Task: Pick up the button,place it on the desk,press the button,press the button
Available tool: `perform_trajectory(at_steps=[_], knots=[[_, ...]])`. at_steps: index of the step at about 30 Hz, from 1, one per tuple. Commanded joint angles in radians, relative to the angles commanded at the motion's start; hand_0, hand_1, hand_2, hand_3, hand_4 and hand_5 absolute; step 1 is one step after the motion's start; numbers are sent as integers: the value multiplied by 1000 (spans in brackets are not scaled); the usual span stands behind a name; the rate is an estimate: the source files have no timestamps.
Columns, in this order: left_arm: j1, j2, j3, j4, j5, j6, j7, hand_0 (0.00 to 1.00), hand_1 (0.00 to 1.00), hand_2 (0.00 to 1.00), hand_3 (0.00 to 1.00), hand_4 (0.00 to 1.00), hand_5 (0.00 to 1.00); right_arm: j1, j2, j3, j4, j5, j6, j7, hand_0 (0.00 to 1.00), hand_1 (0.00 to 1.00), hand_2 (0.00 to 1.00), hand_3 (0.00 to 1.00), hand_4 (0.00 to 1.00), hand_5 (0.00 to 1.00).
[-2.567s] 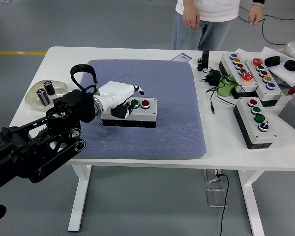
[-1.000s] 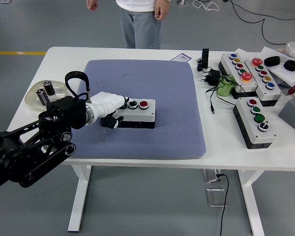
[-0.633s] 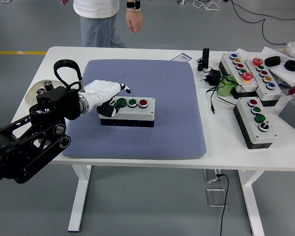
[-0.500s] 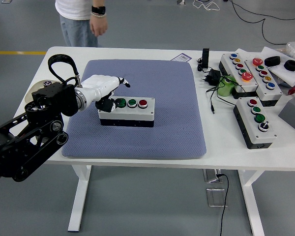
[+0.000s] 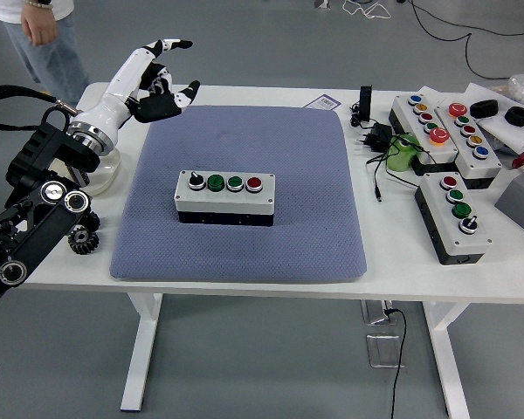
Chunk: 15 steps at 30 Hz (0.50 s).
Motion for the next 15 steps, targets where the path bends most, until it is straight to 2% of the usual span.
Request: perform_trajectory(at_steps=[1,6,7,15], knots=[[3,0,-14,8,-39,-4,-20,753,797,828,954,788,998,0,0,1,0,-1,0,0,730,696,745,690,447,296],[14,0,-74,53,-247,-44,-65,753,797,828,954,788,998,0,0,0,0,0,0,0,730,696,745,690,447,296],[17,0,-83,62,-292,-48,-70,932,915,946,907,763,998,0,0,0,0,1,0,0,730,696,744,690,448,296],[33,-4,-120,98,-630,-66,-66,940,919,951,911,745,998,-1,2,-5,1,7,0,-1,730,696,744,690,447,295]])
